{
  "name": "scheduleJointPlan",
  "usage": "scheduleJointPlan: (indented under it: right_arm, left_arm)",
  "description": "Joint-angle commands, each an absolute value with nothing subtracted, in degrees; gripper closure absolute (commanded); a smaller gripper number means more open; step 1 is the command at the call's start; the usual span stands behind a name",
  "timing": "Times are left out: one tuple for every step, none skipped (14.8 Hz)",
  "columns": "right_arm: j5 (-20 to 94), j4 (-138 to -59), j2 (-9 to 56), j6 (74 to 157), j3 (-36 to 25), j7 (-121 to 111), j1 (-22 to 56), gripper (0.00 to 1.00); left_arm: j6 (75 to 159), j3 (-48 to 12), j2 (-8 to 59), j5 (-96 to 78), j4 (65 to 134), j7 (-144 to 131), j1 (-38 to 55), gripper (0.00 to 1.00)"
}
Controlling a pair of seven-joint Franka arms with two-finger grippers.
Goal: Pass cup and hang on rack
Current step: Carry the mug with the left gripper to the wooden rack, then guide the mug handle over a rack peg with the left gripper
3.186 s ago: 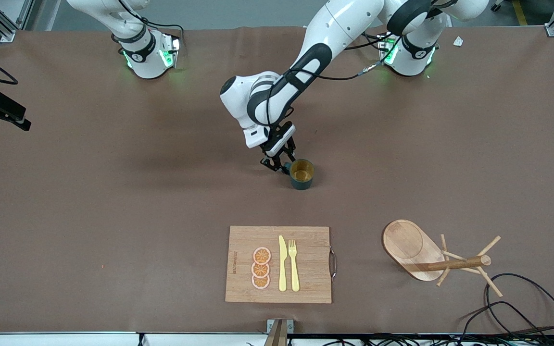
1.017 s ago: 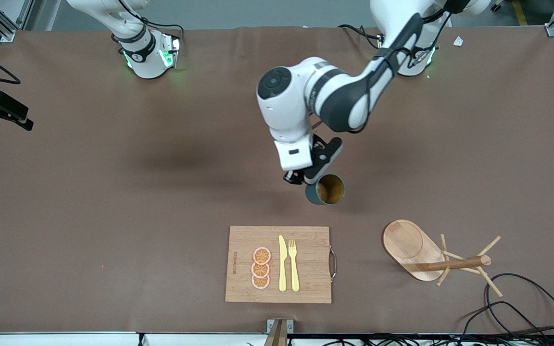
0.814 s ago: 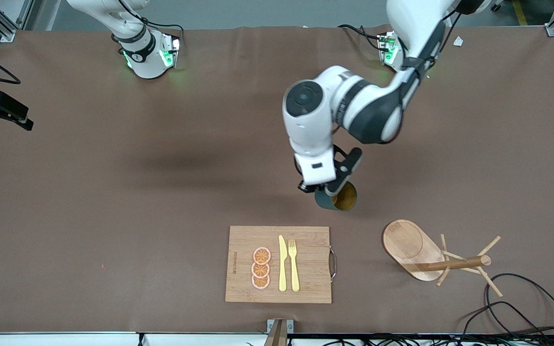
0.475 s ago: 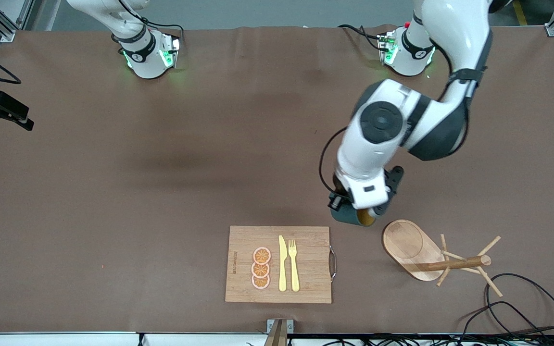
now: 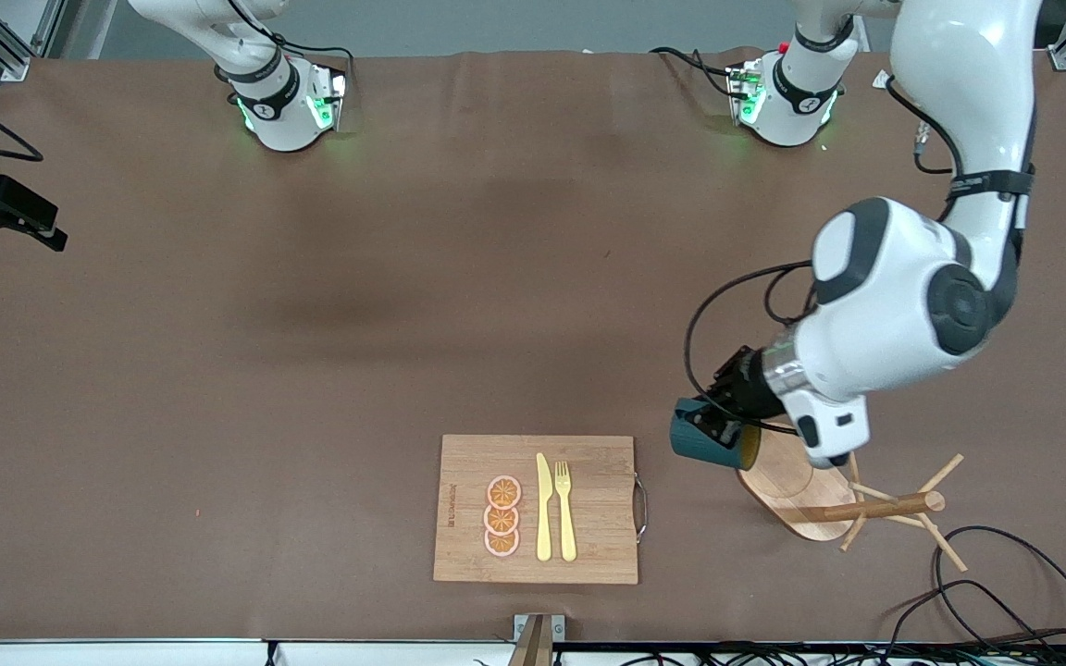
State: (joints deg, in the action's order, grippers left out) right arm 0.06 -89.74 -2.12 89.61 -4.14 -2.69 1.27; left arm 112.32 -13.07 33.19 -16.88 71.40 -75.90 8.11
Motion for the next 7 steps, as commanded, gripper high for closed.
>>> scheduleJointPlan:
  right_arm:
    - [-0.09, -91.41, -3.78, 89.74, -3.87, -1.76, 1.32, 0.00]
    - [-0.09, -91.32, -3.78, 89.74, -3.95, -1.76, 1.32, 0.00]
    - [-0.09, -91.41, -3.78, 89.74, -3.87, -1.76, 1.32, 0.00]
    - [-0.09, -91.41, -3.69, 89.74, -3.87, -1.76, 1.32, 0.00]
    - [-0.09, -91.41, -3.69, 89.74, -3.87, -1.76, 1.32, 0.00]
    - [-0.09, -91.41, -3.69, 89.74, -3.87, -1.76, 1.32, 0.00]
    - [-0.09, -91.41, -3.69, 89.74, -3.87, -1.76, 1.32, 0.00]
  left_arm:
    - [112.68, -13.27, 32.78, -21.96, 71.98, -72.26, 5.90, 1.00]
    - [112.33, -13.27, 32.78, -22.49, 71.98, -71.29, 4.93, 1.00]
    - [112.15, -13.36, 32.96, -23.02, 71.98, -70.32, 3.62, 1.00]
    - [112.06, -13.36, 33.31, -25.38, 72.07, -69.44, 2.39, 1.00]
    - [111.97, -13.27, 33.40, -28.53, 72.07, -68.04, 1.07, 1.00]
    - [111.97, -13.18, 33.49, -31.52, 72.16, -66.81, 0.01, 1.00]
    - [111.97, -13.18, 33.57, -33.55, 72.25, -65.58, -1.22, 1.00]
